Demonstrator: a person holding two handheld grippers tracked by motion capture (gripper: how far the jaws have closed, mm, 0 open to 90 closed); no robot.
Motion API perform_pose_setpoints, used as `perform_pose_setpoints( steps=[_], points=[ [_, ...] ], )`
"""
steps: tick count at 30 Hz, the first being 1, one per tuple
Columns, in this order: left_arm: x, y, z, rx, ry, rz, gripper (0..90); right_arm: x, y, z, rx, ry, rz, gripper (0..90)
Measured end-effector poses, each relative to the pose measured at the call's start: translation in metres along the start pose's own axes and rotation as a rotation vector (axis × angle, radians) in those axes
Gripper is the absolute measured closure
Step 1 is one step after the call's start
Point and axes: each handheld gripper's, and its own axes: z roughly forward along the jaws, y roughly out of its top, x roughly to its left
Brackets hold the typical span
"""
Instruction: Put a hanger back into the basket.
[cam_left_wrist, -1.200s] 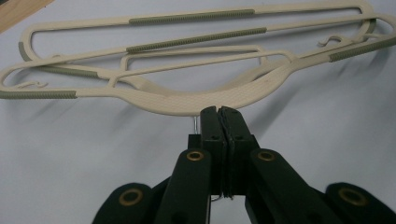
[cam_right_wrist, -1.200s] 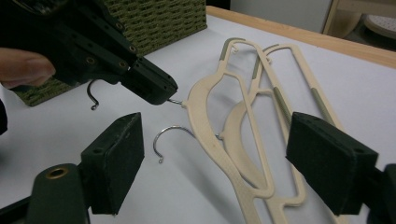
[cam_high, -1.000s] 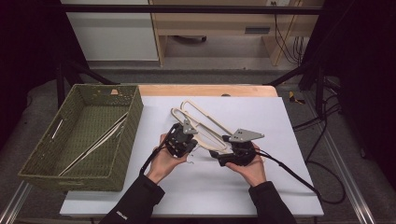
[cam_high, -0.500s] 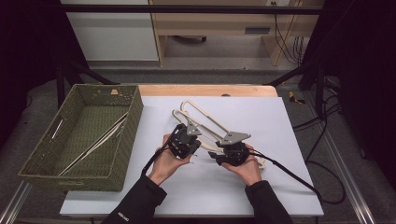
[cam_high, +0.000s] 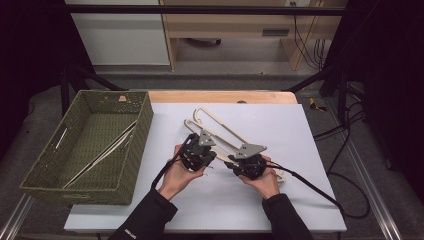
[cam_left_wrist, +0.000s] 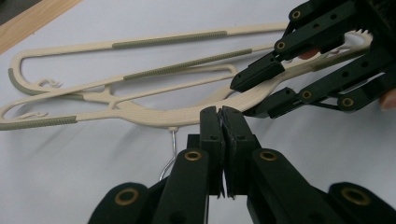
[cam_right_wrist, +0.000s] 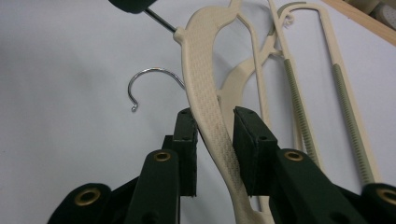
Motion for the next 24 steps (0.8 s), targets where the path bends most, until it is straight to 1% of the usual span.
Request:
perform_pose_setpoints(
  steps=[2, 3, 4, 6, 8, 10, 12, 14, 16, 18, 19, 20, 21, 22, 23, 24],
  points=[
    [0.001, 0.000, -0.007, -0.047, -0.005, -0.015, 80.7, 0.000, 0.000, -0.001, -0.001, -0.007, -0.008, 71.9],
    [0.003, 0.000, -0.013, -0.072, -0.013, -0.019, 76.4, 0.000, 0.000, -0.001, 0.000, -0.011, -0.012, 72.2],
    [0.004, 0.000, -0.018, -0.101, -0.010, -0.020, 71.2, 0.000, 0.000, -0.002, -0.001, -0.012, -0.020, 72.4],
    [0.007, -0.001, -0.030, -0.153, 0.012, -0.023, 61.4, 0.000, 0.000, -0.003, 0.003, -0.019, -0.025, 72.7],
    [0.011, -0.004, -0.043, -0.199, 0.021, -0.029, 53.5, 0.000, 0.001, -0.004, 0.006, -0.027, -0.029, 73.2],
    [0.017, -0.008, -0.056, -0.231, 0.043, -0.034, 46.3, -0.001, 0.001, -0.007, 0.007, -0.039, -0.033, 73.9],
    [0.023, -0.014, -0.066, -0.259, 0.056, -0.047, 39.2, -0.003, 0.002, -0.010, 0.002, -0.049, -0.039, 74.8],
    [0.028, -0.021, -0.074, -0.280, 0.059, -0.057, 33.2, -0.004, 0.003, -0.013, -0.008, -0.057, -0.033, 76.7],
    [0.031, -0.028, -0.078, -0.287, 0.057, -0.060, 27.7, -0.005, 0.004, -0.017, -0.008, -0.073, -0.034, 77.8],
    [0.032, -0.036, -0.080, -0.287, 0.053, -0.055, 22.1, -0.007, 0.005, -0.021, -0.014, -0.082, -0.033, 78.8],
    [0.032, -0.040, -0.081, -0.288, 0.041, -0.057, 19.2, -0.007, 0.005, -0.022, -0.016, -0.090, -0.033, 79.5],
    [0.031, -0.046, -0.081, -0.291, 0.039, -0.056, 15.7, -0.008, 0.005, -0.024, -0.017, -0.099, -0.036, 80.2],
    [0.031, -0.048, -0.081, -0.292, 0.041, -0.056, 11.8, -0.008, 0.006, -0.026, -0.021, -0.111, -0.037, 81.4],
    [0.031, -0.048, -0.081, -0.292, 0.041, -0.056, 11.3, -0.009, 0.006, -0.027, -0.025, -0.114, -0.041, 81.9],
    [0.029, -0.056, -0.081, -0.298, 0.036, -0.054, 10.1, -0.009, 0.007, -0.031, -0.025, -0.126, -0.041, 83.3],
    [0.029, -0.056, -0.081, -0.298, 0.036, -0.054, 9.6, -0.010, 0.007, -0.032, -0.031, -0.133, -0.043, 84.1]
  ],
)
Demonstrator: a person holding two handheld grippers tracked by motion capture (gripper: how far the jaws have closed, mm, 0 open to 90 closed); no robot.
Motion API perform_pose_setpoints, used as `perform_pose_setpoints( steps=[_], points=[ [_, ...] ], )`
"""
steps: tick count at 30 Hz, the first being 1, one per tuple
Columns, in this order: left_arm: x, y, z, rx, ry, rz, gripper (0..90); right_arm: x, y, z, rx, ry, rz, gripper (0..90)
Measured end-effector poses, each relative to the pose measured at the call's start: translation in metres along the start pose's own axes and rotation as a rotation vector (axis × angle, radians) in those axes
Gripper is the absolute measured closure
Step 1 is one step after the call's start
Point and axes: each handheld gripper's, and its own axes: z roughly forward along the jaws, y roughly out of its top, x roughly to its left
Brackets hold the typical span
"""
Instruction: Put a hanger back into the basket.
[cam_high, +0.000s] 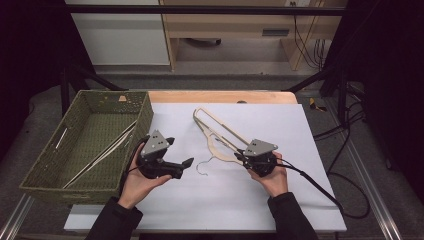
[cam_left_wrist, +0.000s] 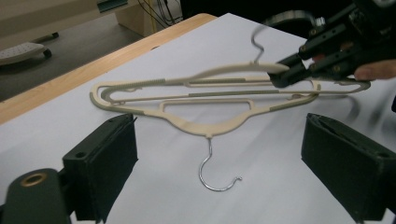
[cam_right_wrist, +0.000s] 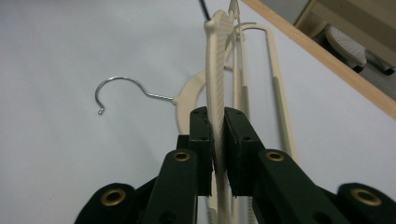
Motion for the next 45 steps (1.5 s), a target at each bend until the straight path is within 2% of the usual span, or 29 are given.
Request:
perform_pose_setpoints(
  steps=[4, 10, 12, 16, 19, 25, 26, 29, 30, 31, 32, 33, 34, 35, 42, 43, 44, 45],
  points=[
    [-0.001, -0.014, 0.000, -0.010, -0.012, -0.010, 8.4, -0.004, 0.001, -0.005, -0.007, -0.022, 0.006, 85.6],
    [0.000, -0.022, 0.005, 0.014, -0.014, -0.026, 7.5, -0.010, -0.001, -0.012, -0.020, -0.031, 0.033, 87.0],
    [0.001, -0.024, 0.005, 0.016, -0.013, -0.023, 7.3, -0.014, -0.002, -0.020, -0.033, 0.001, 0.065, 87.0],
    [0.001, -0.023, 0.004, 0.009, -0.012, -0.021, 7.3, -0.014, 0.001, -0.030, -0.060, 0.034, 0.080, 87.1],
    [0.000, -0.023, 0.003, 0.014, -0.011, -0.015, 7.3, -0.010, 0.003, -0.036, -0.086, 0.101, 0.095, 87.1],
    [-0.002, -0.021, 0.000, 0.008, -0.007, -0.003, 7.3, 0.004, 0.012, -0.035, -0.099, 0.202, 0.072, 87.1],
    [-0.002, -0.021, 0.000, 0.008, -0.007, -0.003, 7.3, 0.004, 0.012, -0.035, -0.099, 0.202, 0.072, 87.1],
    [-0.002, -0.020, -0.001, 0.006, -0.007, 0.006, 7.5, 0.014, 0.016, -0.033, -0.105, 0.286, 0.063, 87.1],
    [-0.002, -0.020, -0.001, 0.008, -0.008, 0.009, 7.5, 0.014, 0.016, -0.033, -0.105, 0.286, 0.063, 87.1],
    [-0.003, -0.020, 0.000, 0.011, -0.008, 0.014, 7.8, 0.019, 0.019, -0.033, -0.102, 0.317, 0.057, 87.1],
    [-0.003, -0.020, 0.000, 0.012, -0.009, 0.016, 7.8, 0.019, 0.019, -0.033, -0.102, 0.317, 0.057, 87.1],
    [-0.004, -0.020, 0.001, 0.015, -0.014, 0.021, 8.3, 0.022, 0.020, -0.032, -0.111, 0.348, 0.055, 87.1],
    [-0.005, -0.020, 0.001, 0.016, -0.016, 0.024, 8.3, 0.022, 0.020, -0.032, -0.111, 0.348, 0.055, 87.1],
    [-0.006, -0.020, 0.003, 0.024, -0.028, 0.035, 9.5, 0.025, 0.020, -0.031, -0.113, 0.371, 0.055, 87.1],
    [-0.012, -0.021, 0.011, 0.060, -0.071, 0.068, 19.3, 0.034, 0.021, -0.026, -0.094, 0.420, 0.036, 87.0],
    [-0.015, -0.022, 0.015, 0.085, -0.086, 0.091, 21.2, 0.037, 0.022, -0.025, -0.088, 0.437, 0.024, 87.1],
    [-0.015, -0.022, 0.015, 0.085, -0.086, 0.091, 22.6, 0.037, 0.022, -0.025, -0.088, 0.437, 0.024, 87.1],
    [-0.017, -0.023, 0.019, 0.104, -0.098, 0.110, 25.6, 0.040, 0.023, -0.024, -0.084, 0.452, 0.016, 87.1]
  ],
)
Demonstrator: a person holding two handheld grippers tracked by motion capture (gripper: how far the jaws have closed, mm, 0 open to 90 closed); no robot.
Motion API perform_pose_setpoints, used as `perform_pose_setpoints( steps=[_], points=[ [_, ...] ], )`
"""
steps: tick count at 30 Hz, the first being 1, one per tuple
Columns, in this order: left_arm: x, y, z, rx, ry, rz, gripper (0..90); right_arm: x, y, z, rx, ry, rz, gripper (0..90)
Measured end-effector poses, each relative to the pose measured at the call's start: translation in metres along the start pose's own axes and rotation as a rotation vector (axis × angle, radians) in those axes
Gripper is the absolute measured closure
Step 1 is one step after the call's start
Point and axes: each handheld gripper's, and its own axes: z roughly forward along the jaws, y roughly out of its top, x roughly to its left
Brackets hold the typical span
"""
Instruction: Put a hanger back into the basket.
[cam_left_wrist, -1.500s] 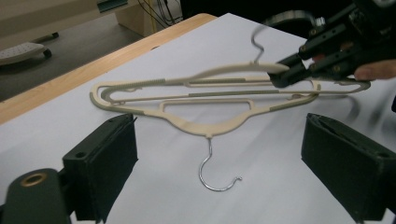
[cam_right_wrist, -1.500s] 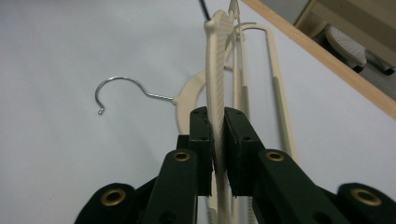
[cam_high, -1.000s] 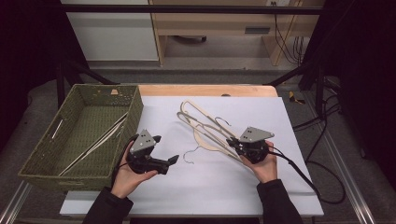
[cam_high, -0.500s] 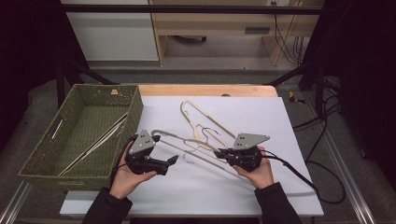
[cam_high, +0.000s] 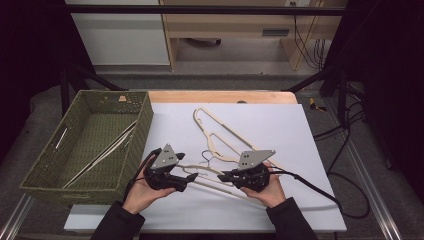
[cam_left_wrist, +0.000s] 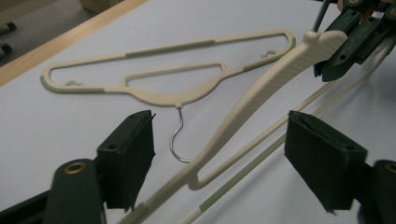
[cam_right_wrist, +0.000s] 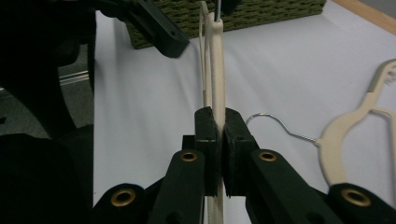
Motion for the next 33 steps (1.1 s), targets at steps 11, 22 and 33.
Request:
perform_pose_setpoints(
  steps=[11, 22, 33],
  points=[
    [-0.005, -0.001, 0.007, 0.030, -0.039, 0.013, 57.2, 0.002, 0.000, 0.001, 0.003, 0.059, 0.004, 87.0],
    [-0.014, 0.002, 0.004, 0.090, -0.050, 0.084, 73.5, 0.000, -0.001, 0.000, 0.012, 0.029, 0.002, 83.6],
    [-0.024, 0.005, 0.005, 0.100, -0.108, 0.073, 82.0, -0.001, 0.000, -0.003, -0.010, -0.074, -0.009, 67.2]
  ],
)
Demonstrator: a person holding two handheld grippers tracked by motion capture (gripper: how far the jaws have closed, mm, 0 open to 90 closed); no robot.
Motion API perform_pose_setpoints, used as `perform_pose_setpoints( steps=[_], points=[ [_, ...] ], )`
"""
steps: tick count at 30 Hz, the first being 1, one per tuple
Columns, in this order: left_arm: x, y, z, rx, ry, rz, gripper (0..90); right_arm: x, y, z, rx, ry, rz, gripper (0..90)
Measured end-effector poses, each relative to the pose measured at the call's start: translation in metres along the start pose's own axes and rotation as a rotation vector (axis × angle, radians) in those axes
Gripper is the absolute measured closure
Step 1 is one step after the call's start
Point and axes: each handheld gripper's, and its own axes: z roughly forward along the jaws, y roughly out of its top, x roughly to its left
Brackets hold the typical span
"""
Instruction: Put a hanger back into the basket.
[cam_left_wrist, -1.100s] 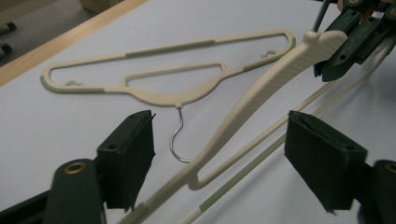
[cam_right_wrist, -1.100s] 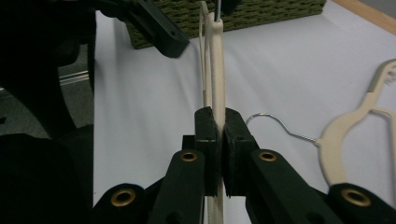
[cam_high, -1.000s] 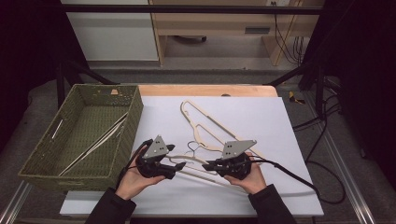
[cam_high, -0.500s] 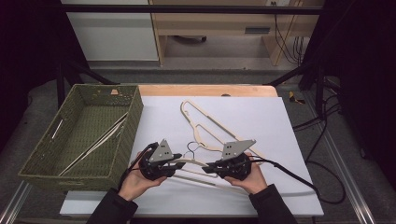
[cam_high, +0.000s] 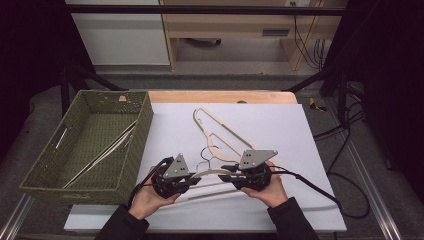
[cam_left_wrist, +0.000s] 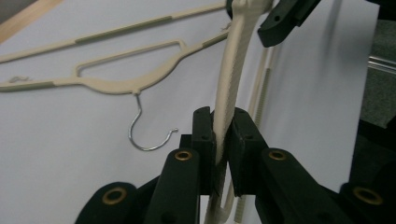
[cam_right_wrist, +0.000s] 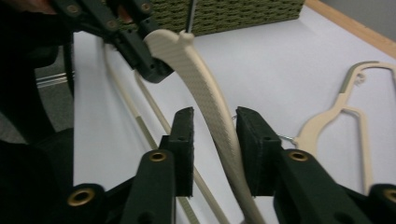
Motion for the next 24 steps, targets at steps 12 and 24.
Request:
perform_pose_setpoints(
  steps=[12, 24],
  points=[
    [-0.007, 0.002, -0.004, -0.015, -0.002, -0.010, 86.3, 0.001, 0.001, -0.008, -0.055, -0.065, 0.002, 42.3],
    [0.002, 0.000, -0.017, -0.064, 0.096, -0.064, 86.3, -0.014, -0.009, -0.033, -0.119, -0.158, 0.120, 19.7]
  ],
)
